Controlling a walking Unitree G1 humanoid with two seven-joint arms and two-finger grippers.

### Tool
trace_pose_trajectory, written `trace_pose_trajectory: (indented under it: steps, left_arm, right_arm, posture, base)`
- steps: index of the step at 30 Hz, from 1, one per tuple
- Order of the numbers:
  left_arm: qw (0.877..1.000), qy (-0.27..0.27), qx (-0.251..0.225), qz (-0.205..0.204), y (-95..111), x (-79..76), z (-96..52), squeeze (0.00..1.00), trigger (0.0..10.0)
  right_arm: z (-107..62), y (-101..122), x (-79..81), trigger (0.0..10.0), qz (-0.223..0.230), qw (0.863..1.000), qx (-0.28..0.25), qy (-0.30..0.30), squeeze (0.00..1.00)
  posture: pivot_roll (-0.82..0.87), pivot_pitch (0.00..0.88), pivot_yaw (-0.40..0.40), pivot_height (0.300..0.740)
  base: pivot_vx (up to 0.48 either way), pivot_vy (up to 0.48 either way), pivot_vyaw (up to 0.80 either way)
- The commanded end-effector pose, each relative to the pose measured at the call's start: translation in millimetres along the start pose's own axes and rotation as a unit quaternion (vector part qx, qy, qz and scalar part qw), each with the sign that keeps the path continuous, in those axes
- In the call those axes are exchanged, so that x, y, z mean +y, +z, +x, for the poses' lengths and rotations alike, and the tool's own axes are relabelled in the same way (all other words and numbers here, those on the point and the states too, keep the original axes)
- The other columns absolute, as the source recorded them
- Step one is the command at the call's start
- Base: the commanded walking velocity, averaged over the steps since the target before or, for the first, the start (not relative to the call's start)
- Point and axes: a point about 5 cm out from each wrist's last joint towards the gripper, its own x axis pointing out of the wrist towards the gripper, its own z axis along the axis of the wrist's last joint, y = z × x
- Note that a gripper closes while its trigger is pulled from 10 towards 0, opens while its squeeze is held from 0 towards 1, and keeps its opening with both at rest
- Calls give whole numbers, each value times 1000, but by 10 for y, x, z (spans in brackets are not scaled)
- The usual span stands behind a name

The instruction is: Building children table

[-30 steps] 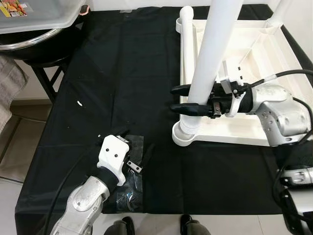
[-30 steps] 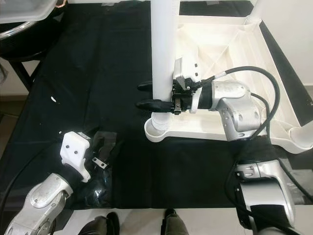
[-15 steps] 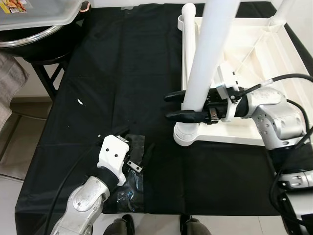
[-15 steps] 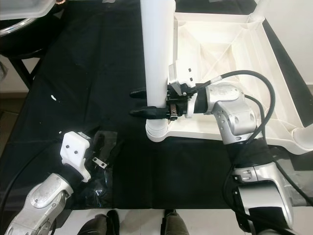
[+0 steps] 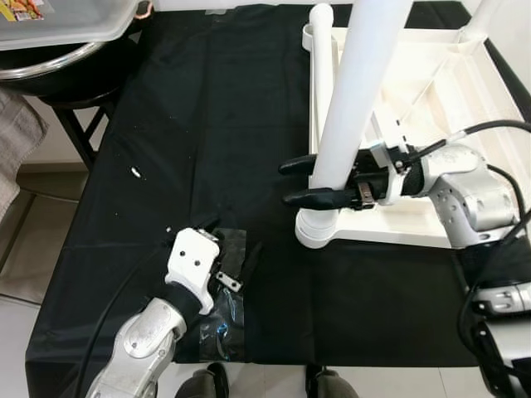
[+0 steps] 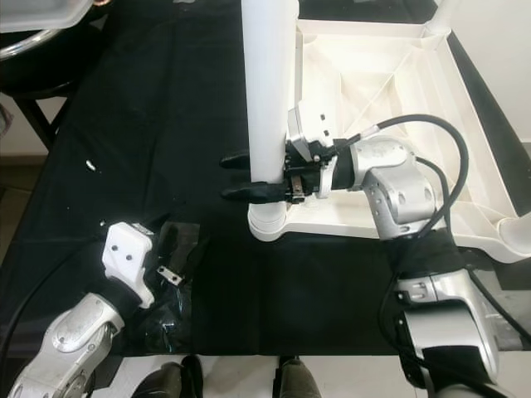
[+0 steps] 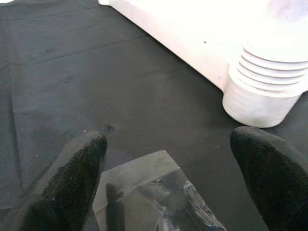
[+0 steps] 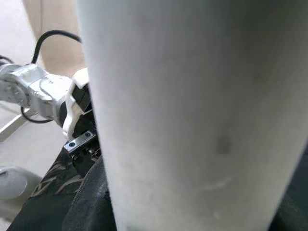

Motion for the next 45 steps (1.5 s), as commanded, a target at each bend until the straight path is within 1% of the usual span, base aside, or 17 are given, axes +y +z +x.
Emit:
trace_pose_trajectory:
  steps: [1, 3, 7, 12, 13, 15, 18, 23, 24, 26, 30, 32, 35, 37, 41, 42, 45]
  left_arm:
    - [1000, 1, 0, 3, 8, -5, -39, 0, 10000]
    - [1000, 1, 0, 3, 10, -7, -43, 0, 10000]
    - [1000, 1, 1, 3, 14, -9, -50, 0, 10000]
    - [1000, 0, 1, 2, 14, -12, -56, 0, 10000]
    - [1000, 0, 2, 2, 13, -15, -58, 0, 10000]
    - [1000, -1, 3, 2, 11, -17, -60, 0, 10000]
    - [1000, -2, 3, 1, 9, -19, -61, 0, 10000]
    - [1000, -3, 4, 1, 7, -22, -64, 0, 10000]
    - [1000, -3, 4, 1, 5, -25, -64, 0, 10000]
    - [1000, -3, 4, 1, 4, -25, -65, 0, 10000]
    - [1000, -3, 4, 1, 7, -26, -61, 0, 10000]
    - [1000, -2, 3, 0, 8, -25, -56, 0, 10000]
    - [1000, -3, 3, 0, 6, -21, -54, 0, 10000]
    - [1000, -3, 4, 0, 4, -19, -52, 0, 10000]
    - [1000, -4, 4, 0, 0, -11, -43, 0, 10000]
    - [1000, -4, 4, 0, 0, -11, -43, 0, 10000]
    - [1000, -4, 4, 0, -2, -10, -40, 0, 10000]
  right_arm:
    - [-12, -238, 9, 10000, 30, 998, 50, 6, 0]
    - [-12, -158, -58, 10000, 14, 999, 50, 14, 0]
    - [-30, -65, -128, 10000, 0, 999, 49, 22, 0]
    - [-24, -26, -151, 10000, 3, 999, 39, 28, 0]
    - [-18, -19, -146, 10000, 8, 999, 33, 33, 0]
    - [-6, -72, -74, 10000, 30, 998, 22, 57, 0]
    - [3, -130, -20, 10000, 39, 996, 22, 71, 0]
    - [26, -163, 27, 10000, 39, 996, 23, 82, 0]
    - [51, -191, 75, 10000, 31, 996, 25, 86, 0]
    - [56, -198, 87, 10000, 29, 996, 25, 86, 0]
    - [51, -250, 145, 10000, 25, 996, 31, 80, 0]
    - [14, -283, 223, 10000, 25, 997, 34, 69, 0]
    - [-16, -279, 251, 10000, 27, 997, 32, 58, 0]
    - [-35, -272, 250, 10000, 28, 998, 30, 50, 0]
    - [-101, -260, 205, 10000, 39, 999, 21, 9, 0]
    - [-101, -260, 205, 10000, 39, 999, 21, 9, 0]
    - [-130, -276, 136, 10000, 47, 998, 15, -35, 0]
  posture:
    - [32, 354, 32, 740]
    - [38, 355, 31, 740]
    - [42, 357, 31, 740]
    - [42, 358, 30, 740]
    - [44, 355, 29, 740]
    - [46, 353, 30, 740]
    - [47, 351, 31, 740]
    - [49, 348, 30, 740]
    - [47, 347, 27, 740]
    - [47, 347, 27, 740]
    - [46, 349, 29, 740]
    - [44, 349, 32, 740]
    - [39, 348, 36, 740]
    - [39, 348, 36, 740]
    - [37, 347, 37, 740]
    - [37, 347, 37, 740]
    - [37, 347, 38, 740]
  base:
    - [0, 0, 0]
    - [0, 0, 0]
    - [0, 0, 0]
    - [0, 0, 0]
    - [0, 0, 0]
    - [0, 0, 0]
    - [0, 0, 0]
    - [0, 0, 0]
    - [0, 0, 0]
    - [0, 0, 0]
    - [0, 0, 0]
    - [0, 0, 0]
    - [0, 0, 0]
    - [0, 0, 0]
    - [0, 0, 0]
    - [0, 0, 0]
    - [0, 0, 0]
